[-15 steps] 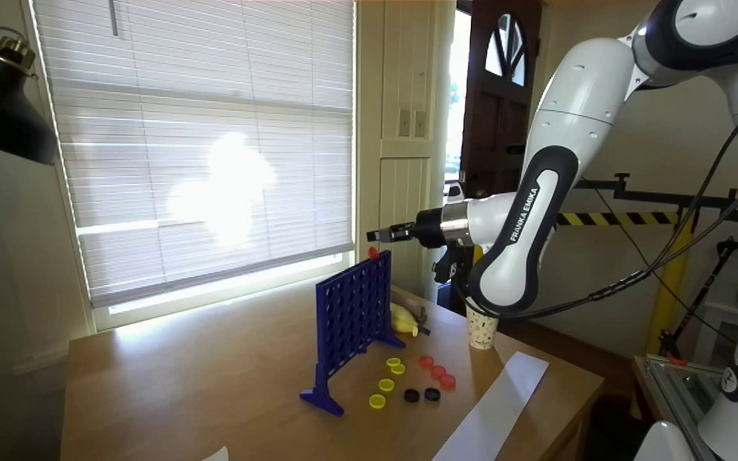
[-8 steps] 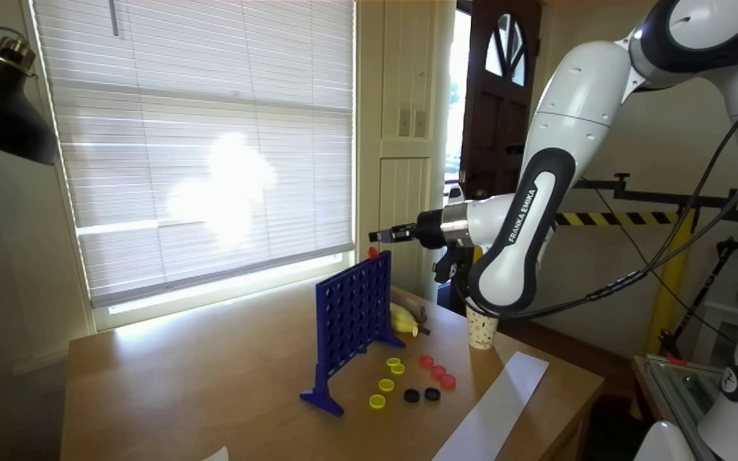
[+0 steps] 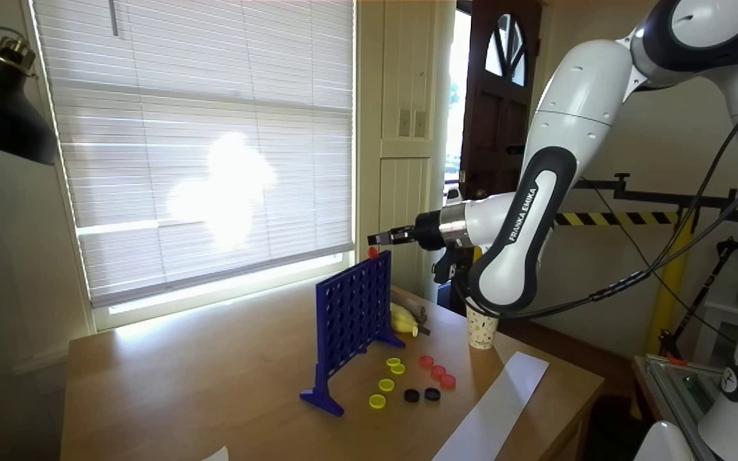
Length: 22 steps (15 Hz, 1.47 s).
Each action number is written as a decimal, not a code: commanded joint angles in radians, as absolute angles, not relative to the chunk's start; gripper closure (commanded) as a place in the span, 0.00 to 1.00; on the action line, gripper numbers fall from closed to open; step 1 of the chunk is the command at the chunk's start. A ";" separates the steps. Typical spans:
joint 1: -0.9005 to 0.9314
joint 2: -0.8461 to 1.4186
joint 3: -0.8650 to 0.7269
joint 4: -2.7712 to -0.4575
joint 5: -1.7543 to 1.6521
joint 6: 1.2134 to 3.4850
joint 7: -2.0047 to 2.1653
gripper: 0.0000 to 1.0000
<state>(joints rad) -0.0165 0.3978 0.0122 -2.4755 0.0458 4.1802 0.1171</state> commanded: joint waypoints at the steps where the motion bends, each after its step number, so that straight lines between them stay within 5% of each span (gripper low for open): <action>1: -0.012 0.329 0.031 -2.483 0.053 4.091 0.138 1.00; 14: 0.006 0.073 0.012 -2.493 0.083 3.566 0.058 1.00; 22: -0.009 0.079 -0.013 -2.479 0.053 3.472 0.057 1.00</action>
<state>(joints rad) -0.0082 0.0877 -0.0109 -2.4766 0.0486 3.4901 0.0671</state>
